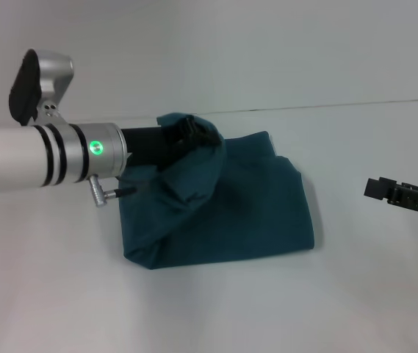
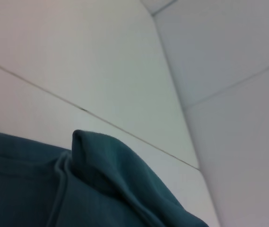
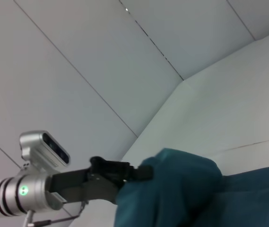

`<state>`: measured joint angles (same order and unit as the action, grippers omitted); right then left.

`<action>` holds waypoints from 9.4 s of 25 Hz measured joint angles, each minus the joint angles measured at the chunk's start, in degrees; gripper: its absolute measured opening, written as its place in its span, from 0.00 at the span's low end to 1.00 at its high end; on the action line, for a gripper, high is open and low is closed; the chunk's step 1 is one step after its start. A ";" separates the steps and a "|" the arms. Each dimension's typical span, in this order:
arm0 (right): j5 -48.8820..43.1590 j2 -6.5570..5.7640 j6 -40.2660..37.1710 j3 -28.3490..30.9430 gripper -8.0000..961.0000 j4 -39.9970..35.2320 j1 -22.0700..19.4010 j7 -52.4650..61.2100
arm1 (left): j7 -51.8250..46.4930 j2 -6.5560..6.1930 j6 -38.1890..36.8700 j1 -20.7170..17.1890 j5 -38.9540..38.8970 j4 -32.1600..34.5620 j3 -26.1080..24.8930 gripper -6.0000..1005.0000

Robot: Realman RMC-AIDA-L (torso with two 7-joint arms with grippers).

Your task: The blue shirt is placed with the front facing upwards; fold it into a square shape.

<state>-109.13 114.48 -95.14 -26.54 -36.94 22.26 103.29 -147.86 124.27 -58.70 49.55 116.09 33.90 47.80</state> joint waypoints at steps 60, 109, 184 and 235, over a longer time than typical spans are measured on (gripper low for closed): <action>-19.96 -13.71 -4.36 -2.93 0.95 -7.12 13.50 37.28 | 1.56 -5.51 -14.36 -13.48 6.48 6.21 -5.30 0.93; -21.86 -13.76 -4.52 -3.35 0.95 -11.42 17.95 42.92 | -2.14 -1.19 -13.28 -11.81 11.57 1.94 -5.32 0.93; -21.74 -13.49 -2.07 -3.16 0.95 -8.58 17.78 41.49 | -3.51 -0.52 -16.46 -7.15 11.04 3.94 2.78 0.06; -21.80 -13.09 -0.99 -3.62 0.95 -5.98 17.86 39.51 | 1.14 -1.99 -23.38 -14.18 9.41 2.01 -12.45 0.73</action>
<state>-130.93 101.38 -96.13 -30.17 -42.91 40.13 142.80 -146.72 122.28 -82.08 35.37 125.50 35.91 35.34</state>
